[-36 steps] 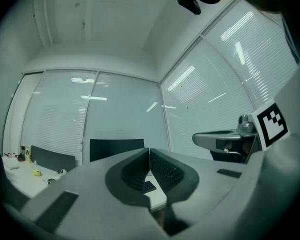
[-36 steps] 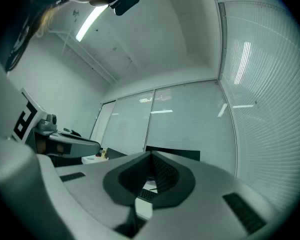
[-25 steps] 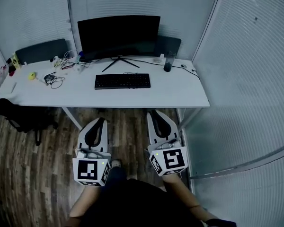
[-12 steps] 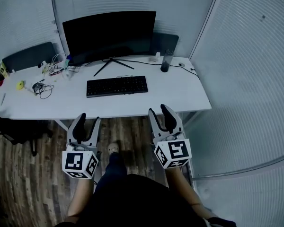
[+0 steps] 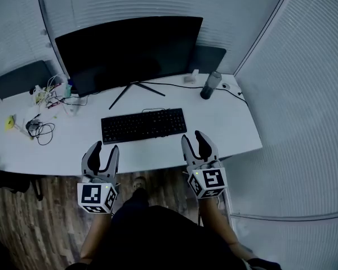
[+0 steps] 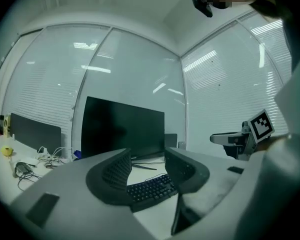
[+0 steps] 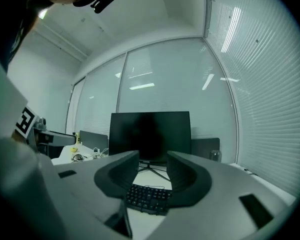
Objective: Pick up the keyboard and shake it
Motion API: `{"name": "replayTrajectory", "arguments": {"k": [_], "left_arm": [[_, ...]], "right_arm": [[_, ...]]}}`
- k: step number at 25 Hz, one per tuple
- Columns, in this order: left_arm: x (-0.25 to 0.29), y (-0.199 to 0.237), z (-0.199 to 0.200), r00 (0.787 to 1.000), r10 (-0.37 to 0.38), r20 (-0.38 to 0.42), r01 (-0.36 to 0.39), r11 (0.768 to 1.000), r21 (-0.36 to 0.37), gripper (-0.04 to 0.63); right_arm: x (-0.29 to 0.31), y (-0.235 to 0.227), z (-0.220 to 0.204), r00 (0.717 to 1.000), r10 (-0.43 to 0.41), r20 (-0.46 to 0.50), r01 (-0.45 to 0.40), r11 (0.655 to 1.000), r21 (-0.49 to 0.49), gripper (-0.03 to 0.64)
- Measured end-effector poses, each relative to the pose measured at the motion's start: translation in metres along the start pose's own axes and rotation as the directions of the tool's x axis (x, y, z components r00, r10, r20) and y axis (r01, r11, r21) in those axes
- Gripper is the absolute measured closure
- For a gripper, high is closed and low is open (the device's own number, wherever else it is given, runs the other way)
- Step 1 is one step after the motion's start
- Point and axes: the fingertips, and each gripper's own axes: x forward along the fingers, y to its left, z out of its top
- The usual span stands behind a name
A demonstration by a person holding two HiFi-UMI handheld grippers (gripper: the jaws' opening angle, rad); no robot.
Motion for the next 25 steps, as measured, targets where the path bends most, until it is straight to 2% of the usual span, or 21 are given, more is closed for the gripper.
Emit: {"name": "replayTrajectory", "arguments": {"k": [5,9,13,17,25], "left_arm": [[0.061,0.045,-0.032,0.996,-0.038,-0.077,0.034,0.998,-0.046,0.403],[0.098,0.072,-0.061,0.985,-0.073,-0.157,0.062,0.996,-0.071,0.399],[0.122,0.093,-0.100,0.964,-0.096,-0.248,0.066,0.990,-0.126,0.383],[0.132,0.107,-0.130,0.943,-0.096,-0.318,0.053,0.988,-0.142,0.365],[0.143,0.129,-0.185,0.894,-0.099,-0.437,-0.004,0.973,-0.229,0.296]], "right_arm": [[0.060,-0.018,-0.034,0.996,-0.047,-0.079,0.049,0.999,0.022,0.451],[0.094,-0.033,-0.063,0.984,-0.081,-0.156,0.088,0.995,0.040,0.449],[0.119,-0.045,-0.089,0.969,-0.096,-0.226,0.109,0.993,0.048,0.439],[0.135,-0.053,-0.108,0.957,-0.089,-0.277,0.109,0.993,0.055,0.436],[0.156,-0.060,-0.154,0.909,-0.027,-0.416,0.064,0.995,0.075,0.407]]}}
